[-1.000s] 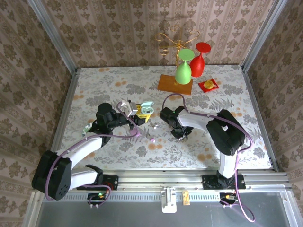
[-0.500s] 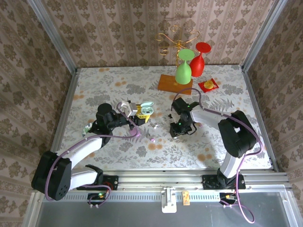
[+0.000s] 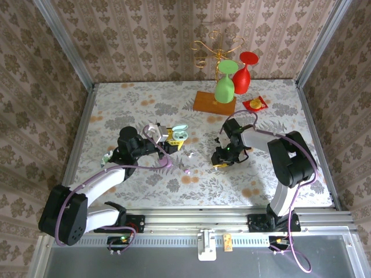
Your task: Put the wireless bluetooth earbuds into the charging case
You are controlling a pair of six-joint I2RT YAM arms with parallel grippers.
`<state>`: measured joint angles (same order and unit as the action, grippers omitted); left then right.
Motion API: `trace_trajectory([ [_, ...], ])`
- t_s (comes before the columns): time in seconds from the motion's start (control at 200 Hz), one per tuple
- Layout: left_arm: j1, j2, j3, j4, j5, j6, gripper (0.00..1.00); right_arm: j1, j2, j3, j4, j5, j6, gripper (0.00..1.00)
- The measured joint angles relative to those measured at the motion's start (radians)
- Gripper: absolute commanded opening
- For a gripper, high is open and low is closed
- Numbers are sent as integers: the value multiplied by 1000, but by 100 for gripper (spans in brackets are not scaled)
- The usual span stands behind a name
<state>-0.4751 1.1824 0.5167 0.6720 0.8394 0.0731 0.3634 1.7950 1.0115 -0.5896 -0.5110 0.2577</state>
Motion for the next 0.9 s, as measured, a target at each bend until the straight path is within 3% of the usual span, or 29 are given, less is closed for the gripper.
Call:
trace_trajectory([
  [0.59,0,0,0,0,0,0,24,-8,-21,-8,-13,63,4,29],
  [0.9,0,0,0,0,0,0,24,-15,-21,-23,7,47,6,22],
])
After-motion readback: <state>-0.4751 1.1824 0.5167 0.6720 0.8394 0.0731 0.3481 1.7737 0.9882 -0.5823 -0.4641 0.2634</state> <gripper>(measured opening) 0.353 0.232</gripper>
